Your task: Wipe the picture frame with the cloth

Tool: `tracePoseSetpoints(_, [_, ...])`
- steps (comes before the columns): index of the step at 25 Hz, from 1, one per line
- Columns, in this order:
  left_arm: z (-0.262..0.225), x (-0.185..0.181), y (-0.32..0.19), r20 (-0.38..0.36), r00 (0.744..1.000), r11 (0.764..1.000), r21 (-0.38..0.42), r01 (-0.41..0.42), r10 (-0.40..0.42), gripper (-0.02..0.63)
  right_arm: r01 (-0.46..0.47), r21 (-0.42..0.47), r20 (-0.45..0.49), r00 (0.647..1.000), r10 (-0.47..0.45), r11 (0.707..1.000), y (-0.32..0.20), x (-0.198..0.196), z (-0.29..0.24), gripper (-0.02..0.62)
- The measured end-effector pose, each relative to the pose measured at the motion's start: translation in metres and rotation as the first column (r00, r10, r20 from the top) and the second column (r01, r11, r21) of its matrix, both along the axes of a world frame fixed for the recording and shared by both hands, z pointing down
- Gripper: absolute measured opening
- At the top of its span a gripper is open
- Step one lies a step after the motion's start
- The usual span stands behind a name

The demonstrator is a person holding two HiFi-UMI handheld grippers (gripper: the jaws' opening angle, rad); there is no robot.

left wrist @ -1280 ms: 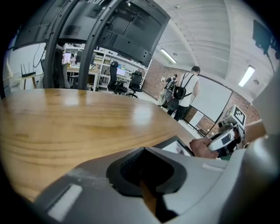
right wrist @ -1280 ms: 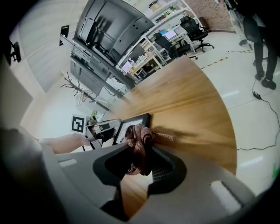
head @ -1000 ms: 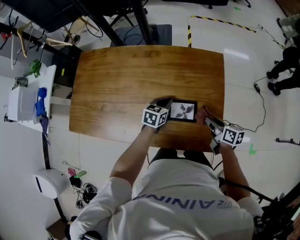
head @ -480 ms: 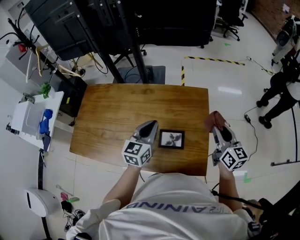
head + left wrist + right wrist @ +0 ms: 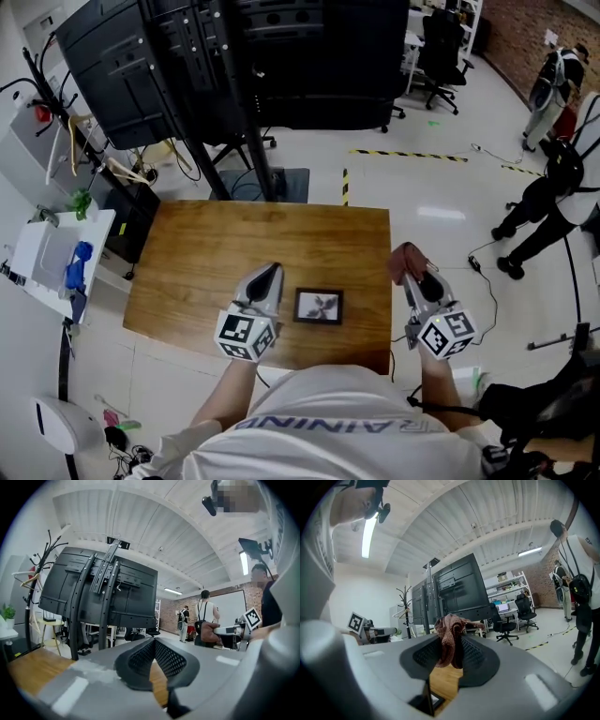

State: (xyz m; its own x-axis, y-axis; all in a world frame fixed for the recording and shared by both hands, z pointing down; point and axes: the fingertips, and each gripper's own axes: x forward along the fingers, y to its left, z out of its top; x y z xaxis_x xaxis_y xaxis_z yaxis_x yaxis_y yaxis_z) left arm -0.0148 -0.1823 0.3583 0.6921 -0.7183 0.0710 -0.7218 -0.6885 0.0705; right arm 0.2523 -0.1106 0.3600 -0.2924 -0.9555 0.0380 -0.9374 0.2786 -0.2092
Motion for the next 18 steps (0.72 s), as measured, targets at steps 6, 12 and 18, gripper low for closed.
tracePoseSetpoints(6, [0.000, 0.016, 0.006, 0.031, 0.999, 1.000, 0.023, -0.016, 0.015, 0.005, 0.014, -0.015, -0.010, 1.000, -0.014, 1.000, 0.008, 0.002, -0.001, 0.107])
tracePoseSetpoints(12, [0.006, 0.019, 0.010, 0.018, 1.000, 1.000, 0.007, -0.023, 0.023, 0.005, 0.027, -0.037, -0.013, 1.000, -0.027, 0.999, 0.009, -0.001, 0.005, 0.107])
tracePoseSetpoints(18, [0.013, 0.013, 0.011, 0.012, 1.000, 1.000, -0.009, -0.013, 0.013, 0.004, 0.035, -0.043, -0.022, 0.999, -0.036, 0.998, 0.010, -0.006, 0.008, 0.107])
